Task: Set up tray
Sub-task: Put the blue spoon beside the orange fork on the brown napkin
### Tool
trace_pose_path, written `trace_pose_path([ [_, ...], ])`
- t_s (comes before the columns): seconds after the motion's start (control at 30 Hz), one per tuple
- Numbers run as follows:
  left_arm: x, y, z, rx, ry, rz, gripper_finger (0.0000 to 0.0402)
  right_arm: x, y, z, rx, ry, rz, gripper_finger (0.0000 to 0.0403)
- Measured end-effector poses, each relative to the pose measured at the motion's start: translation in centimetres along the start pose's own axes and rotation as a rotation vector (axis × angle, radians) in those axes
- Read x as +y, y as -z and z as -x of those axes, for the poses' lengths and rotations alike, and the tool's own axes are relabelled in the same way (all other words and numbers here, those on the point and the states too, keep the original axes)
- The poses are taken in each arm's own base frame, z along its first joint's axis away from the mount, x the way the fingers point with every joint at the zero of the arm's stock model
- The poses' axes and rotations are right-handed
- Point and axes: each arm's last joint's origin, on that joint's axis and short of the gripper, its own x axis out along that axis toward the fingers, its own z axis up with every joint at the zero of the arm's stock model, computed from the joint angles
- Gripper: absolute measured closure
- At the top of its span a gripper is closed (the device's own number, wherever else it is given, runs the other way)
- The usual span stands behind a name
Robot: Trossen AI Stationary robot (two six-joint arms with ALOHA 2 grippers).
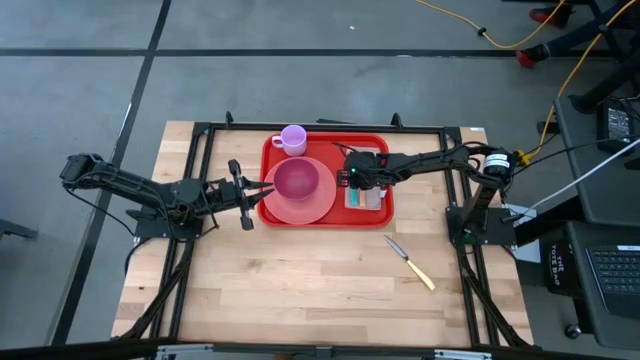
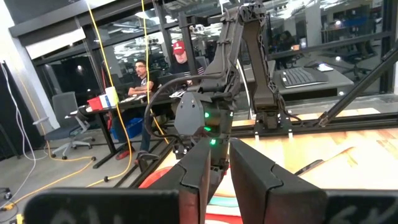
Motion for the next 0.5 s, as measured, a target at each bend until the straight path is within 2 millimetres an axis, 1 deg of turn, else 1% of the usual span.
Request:
trace_pose_path([
  [0.5,0.00,0.01,-0.01,0.001,0.000,0.000,0.0347,-0.02,0.01,0.01,0.001,0.002,-0.001,0.0332],
])
